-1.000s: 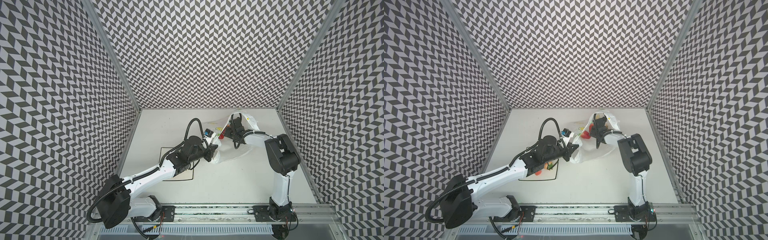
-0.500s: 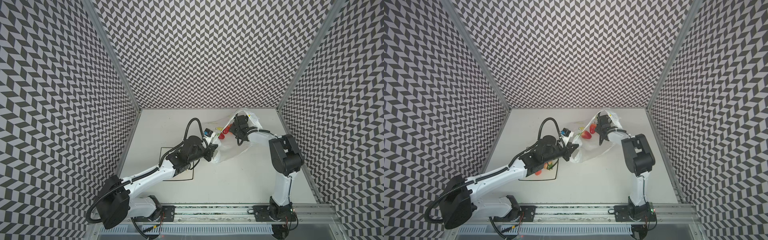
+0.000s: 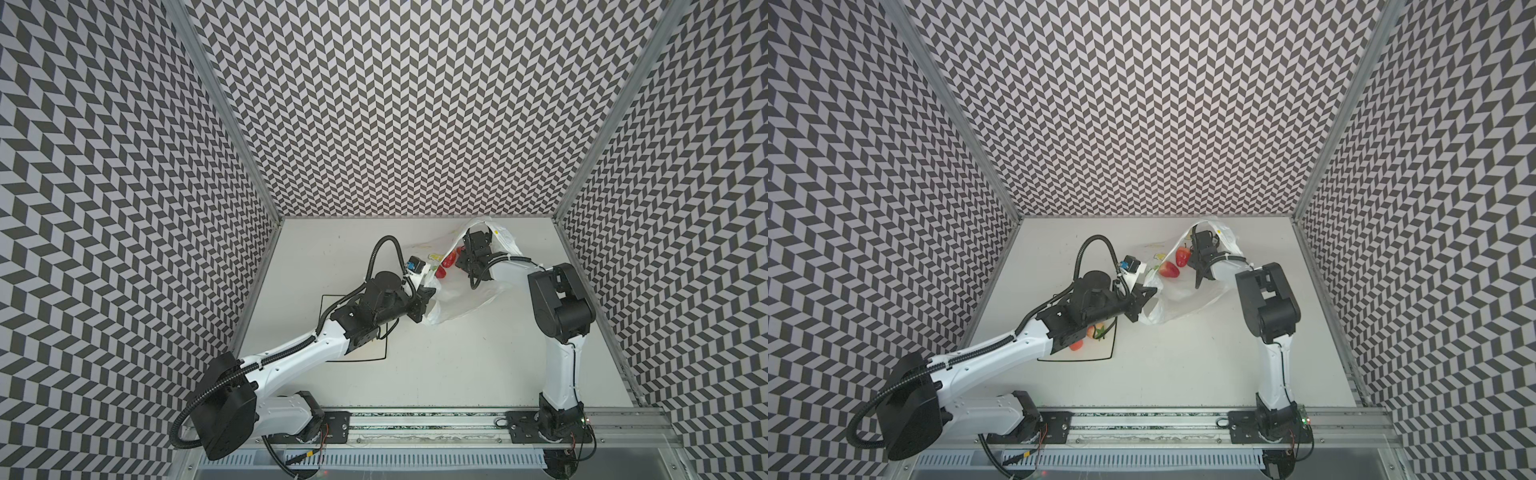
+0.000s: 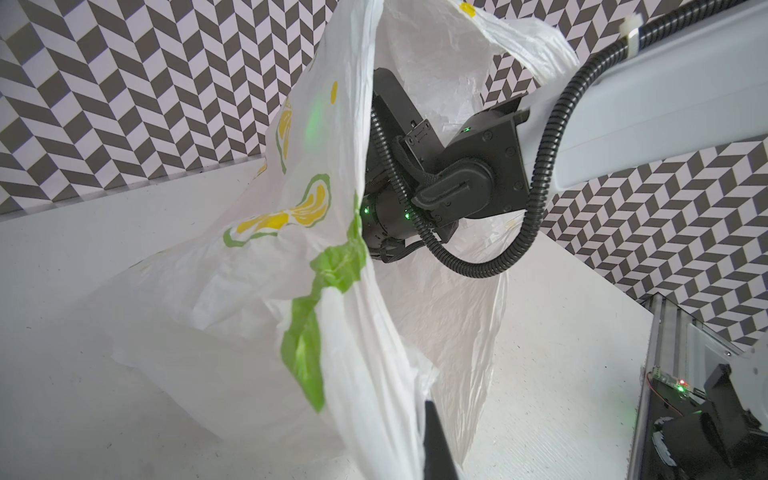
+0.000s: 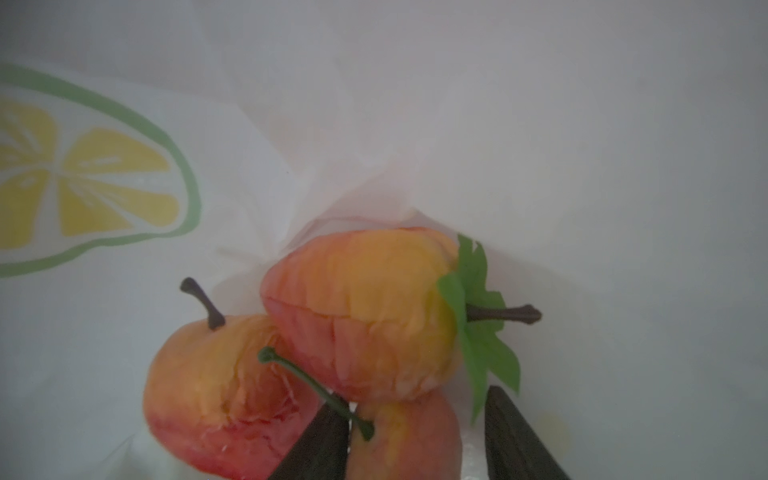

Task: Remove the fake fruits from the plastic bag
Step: 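Close the right gripper on the small peach by its stem, then carry the peach to the black square while the left gripper releases the bag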

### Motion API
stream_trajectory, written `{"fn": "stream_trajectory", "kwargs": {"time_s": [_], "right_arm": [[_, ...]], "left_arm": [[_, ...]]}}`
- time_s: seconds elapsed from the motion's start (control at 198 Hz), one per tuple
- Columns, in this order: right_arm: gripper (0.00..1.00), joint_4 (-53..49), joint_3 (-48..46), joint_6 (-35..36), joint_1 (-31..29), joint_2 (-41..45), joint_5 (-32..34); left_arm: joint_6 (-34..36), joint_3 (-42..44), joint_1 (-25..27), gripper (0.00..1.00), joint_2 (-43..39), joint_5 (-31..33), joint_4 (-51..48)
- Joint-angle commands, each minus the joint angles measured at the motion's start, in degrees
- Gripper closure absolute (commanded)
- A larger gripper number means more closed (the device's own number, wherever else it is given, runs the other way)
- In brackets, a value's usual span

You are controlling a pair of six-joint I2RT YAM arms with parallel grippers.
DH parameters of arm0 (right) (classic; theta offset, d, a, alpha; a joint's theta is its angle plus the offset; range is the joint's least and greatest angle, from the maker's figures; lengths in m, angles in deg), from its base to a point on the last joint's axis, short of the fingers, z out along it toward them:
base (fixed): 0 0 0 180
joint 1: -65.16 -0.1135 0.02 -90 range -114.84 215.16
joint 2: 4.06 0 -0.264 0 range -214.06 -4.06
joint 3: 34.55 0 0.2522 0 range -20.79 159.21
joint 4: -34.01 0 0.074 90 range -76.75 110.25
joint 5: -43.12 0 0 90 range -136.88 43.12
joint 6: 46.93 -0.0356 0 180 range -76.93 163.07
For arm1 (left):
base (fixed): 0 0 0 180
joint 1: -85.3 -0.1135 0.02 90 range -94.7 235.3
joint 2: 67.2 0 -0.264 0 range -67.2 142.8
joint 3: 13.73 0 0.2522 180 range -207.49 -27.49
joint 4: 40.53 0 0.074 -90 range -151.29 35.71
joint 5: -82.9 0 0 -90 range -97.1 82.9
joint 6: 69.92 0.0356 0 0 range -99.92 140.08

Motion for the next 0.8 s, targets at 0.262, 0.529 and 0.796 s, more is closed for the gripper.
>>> {"fn": "stream_trajectory", "kwargs": {"time_s": [0.262,0.529,0.796], "right_arm": [[0.64,0.89,-0.67,1.29,-0.16,2.59,-1.91],[0.65,3.30,-13.99,5.50,-1.45,17.26,-8.49],[0.64,4.40,-29.62,9.67,-1.85,36.09,-20.38]], "left_arm": [[-0.35,-0.97,0.35,1.00,-0.45,2.06,0.31],[-3.37,-3.65,0.00,1.00,2.13,8.07,-2.02],[-4.78,-4.02,-0.26,1.00,3.85,8.59,-1.07]]}}
